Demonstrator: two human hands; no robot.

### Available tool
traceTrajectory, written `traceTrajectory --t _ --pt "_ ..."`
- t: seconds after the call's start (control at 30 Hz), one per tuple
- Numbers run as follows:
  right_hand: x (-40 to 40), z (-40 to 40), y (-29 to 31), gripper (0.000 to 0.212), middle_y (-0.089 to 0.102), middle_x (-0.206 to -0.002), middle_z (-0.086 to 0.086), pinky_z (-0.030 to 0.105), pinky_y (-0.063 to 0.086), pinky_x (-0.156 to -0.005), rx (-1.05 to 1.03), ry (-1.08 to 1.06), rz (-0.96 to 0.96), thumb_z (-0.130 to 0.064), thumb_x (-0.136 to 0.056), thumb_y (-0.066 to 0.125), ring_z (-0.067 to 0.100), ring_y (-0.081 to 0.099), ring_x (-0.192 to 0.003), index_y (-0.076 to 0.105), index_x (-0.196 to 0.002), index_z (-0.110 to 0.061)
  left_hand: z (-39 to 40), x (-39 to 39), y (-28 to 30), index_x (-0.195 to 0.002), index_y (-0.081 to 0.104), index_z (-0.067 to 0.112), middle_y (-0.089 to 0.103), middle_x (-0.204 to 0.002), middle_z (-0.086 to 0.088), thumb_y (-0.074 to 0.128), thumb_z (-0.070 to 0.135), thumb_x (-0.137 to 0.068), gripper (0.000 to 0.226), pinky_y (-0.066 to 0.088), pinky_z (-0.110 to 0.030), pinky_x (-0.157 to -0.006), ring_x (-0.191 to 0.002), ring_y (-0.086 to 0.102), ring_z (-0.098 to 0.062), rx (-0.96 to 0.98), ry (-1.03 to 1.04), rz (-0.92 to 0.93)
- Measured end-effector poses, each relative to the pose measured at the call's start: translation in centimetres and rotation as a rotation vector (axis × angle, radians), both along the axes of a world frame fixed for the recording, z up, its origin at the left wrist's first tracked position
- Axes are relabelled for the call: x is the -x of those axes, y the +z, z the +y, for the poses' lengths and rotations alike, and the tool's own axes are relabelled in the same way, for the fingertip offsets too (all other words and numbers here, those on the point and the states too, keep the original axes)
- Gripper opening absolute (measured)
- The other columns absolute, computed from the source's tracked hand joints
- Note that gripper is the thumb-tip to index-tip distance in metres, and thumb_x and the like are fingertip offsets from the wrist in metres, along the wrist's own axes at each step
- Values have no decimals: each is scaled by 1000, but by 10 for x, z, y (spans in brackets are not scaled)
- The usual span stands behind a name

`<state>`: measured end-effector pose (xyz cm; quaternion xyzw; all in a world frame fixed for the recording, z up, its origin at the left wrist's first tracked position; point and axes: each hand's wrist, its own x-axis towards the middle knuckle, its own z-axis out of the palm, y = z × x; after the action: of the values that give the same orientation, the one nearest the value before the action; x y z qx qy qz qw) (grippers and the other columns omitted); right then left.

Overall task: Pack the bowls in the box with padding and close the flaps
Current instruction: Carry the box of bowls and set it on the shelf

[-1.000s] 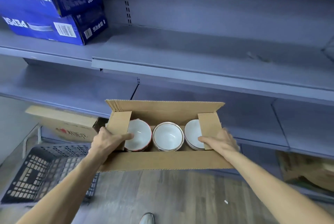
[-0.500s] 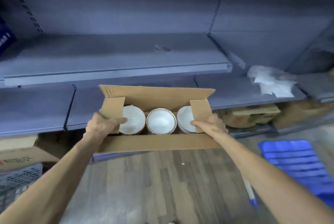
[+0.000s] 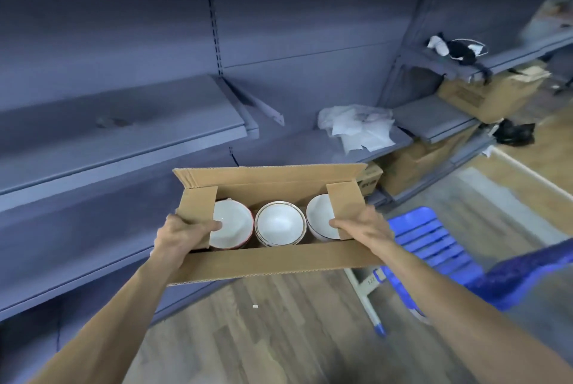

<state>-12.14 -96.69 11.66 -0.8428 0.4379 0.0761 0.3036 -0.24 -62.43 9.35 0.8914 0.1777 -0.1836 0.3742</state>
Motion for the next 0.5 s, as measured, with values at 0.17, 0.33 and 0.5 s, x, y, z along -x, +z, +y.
traceTrajectory --t 0.17,0.33,0.5 --pt "-18 -81 -6 94 64 -126 5 35 36 -79 30 -59 29 -69 -60 81 28 58 -122 49 -130 -15 -84 -32 -18 -127 48 21 54 -100 0 79 71 -38 107 48 -40 -76 -94 55 -26 34 -29 51" --pt "-61 -146 -19 96 61 -130 4 37 37 -85 61 -93 54 -70 -60 80 29 55 -126 47 -132 -17 -154 -79 -40 -137 45 19 59 -120 -6 80 70 -47 109 50 -46 -89 -107 55 -31 13 -96 47" --pt "-112 -201 -38 97 61 -130 6 37 41 -87 41 -109 45 -68 -59 81 29 56 -127 44 -132 -15 -208 -132 -52 -140 47 21 59 -129 -8 74 78 -40 118 50 -48 -96 -118 56 -35 -14 -114 30"
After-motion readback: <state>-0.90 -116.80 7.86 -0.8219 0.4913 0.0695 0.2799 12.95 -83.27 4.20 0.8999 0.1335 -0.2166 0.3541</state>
